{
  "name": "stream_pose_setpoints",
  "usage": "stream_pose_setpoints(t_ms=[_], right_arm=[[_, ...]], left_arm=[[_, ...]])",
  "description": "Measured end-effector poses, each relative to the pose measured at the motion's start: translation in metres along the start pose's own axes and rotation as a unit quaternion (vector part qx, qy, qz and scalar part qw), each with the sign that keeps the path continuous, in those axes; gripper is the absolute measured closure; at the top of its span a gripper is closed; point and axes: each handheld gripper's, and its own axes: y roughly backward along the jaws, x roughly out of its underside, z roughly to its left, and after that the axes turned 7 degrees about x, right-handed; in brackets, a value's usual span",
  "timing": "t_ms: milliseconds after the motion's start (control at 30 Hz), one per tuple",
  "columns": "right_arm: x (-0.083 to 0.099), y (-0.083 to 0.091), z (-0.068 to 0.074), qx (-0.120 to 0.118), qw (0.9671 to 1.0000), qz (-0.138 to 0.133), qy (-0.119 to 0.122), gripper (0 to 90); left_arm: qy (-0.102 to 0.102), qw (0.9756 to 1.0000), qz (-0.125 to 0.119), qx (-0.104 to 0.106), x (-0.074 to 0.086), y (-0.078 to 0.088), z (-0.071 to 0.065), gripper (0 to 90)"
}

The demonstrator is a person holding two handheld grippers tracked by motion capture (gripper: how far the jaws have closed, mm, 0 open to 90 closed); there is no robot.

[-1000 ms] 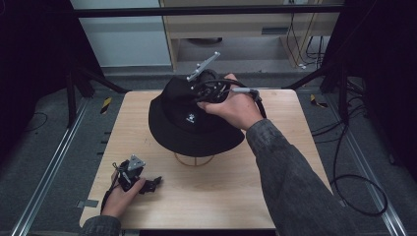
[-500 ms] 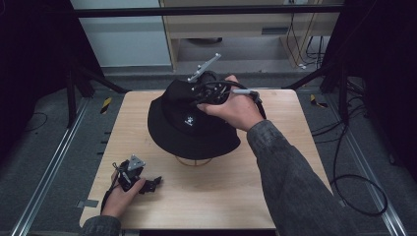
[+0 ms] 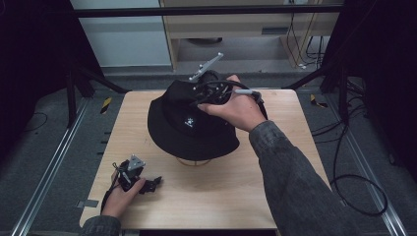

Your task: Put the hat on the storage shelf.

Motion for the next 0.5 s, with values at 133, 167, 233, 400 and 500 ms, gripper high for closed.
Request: stream_pose_setpoints(t_ms=[133,167,233,400,500], right_arm=[[0.0002,0.0017,0.0008,-0.001,1.0,0.001,-0.002,63.8],[0.0002,0.0021,0.0008,-0.001,1.0,0.001,-0.003,63.7],[0.0005,0.0028,0.0009,-0.003,1.0,-0.001,-0.005,63.2],[0.0013,0.0047,0.0018,-0.006,1.0,-0.003,-0.006,62.3],[0.0011,0.0075,0.002,-0.007,1.0,-0.003,-0.005,62.0]], left_arm=[[0.0,1.0,0.0,0.0,0.0,0.0,0.0,0.0],[0.0,1.0,0.0,0.0,0.0,0.0,0.0,0.0],[0.0,1.0,0.0,0.0,0.0,0.0,0.0,0.0],[-0.001,1.0,0.0,0.0,0.0,0.0001,0.0002,0.0],[-0.001,1.0,0.0,0.0,0.0,0.0,0.0002,0.0]])
